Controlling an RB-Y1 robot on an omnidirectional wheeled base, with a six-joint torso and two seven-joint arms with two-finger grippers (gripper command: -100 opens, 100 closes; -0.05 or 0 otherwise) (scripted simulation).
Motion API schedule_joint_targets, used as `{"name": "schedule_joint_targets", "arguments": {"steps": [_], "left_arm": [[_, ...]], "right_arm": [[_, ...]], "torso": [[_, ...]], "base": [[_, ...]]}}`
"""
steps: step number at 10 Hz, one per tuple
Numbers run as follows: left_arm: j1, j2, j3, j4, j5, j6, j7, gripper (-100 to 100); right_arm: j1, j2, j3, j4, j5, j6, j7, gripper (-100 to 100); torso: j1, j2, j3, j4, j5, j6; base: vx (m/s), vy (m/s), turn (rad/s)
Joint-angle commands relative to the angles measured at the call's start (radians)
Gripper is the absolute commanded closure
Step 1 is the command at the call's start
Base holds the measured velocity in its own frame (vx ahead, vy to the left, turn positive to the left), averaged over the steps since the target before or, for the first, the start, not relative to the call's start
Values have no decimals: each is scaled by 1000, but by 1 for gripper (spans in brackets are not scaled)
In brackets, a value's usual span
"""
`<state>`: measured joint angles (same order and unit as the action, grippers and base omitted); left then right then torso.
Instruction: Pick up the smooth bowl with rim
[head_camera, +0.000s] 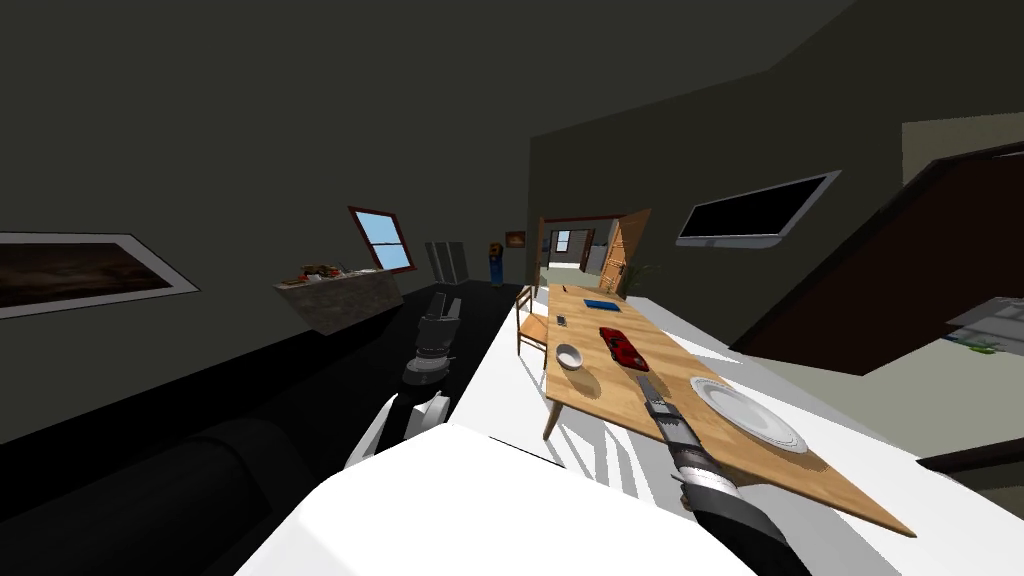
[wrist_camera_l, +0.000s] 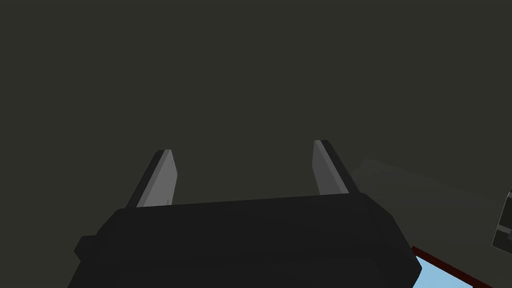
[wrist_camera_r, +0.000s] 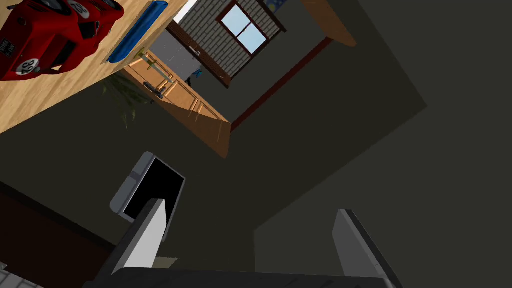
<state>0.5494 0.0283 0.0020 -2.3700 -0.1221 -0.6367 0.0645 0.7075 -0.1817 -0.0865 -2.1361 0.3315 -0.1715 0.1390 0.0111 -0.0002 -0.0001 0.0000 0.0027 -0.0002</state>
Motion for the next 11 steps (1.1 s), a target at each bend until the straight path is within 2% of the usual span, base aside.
{"name": "schedule_joint_targets", "arguments": {"steps": [1,6,9,11], "left_arm": [[0,0,0,0,0,0,0,0],[0,0,0,0,0,0,0,0],[0,0,0,0,0,0,0,0],[0,0,0,0,0,0,0,0]], "right_arm": [[47,1,-10,15,43,26,15,-100],[149,-30,-38,66,154,108,45,-100],[207,-63,-44,100,210,142,63,-100],[245,-91,-43,125,245,158,75,-100]], "torso": [[0,0,0,0,0,0],[-1,1,0,0,0,0],[-2,1,1,0,0,0],[-2,-1,-1,0,0,0]], "base": [[10,119,89],[6,161,73],[5,151,57],[75,137,117]]}}
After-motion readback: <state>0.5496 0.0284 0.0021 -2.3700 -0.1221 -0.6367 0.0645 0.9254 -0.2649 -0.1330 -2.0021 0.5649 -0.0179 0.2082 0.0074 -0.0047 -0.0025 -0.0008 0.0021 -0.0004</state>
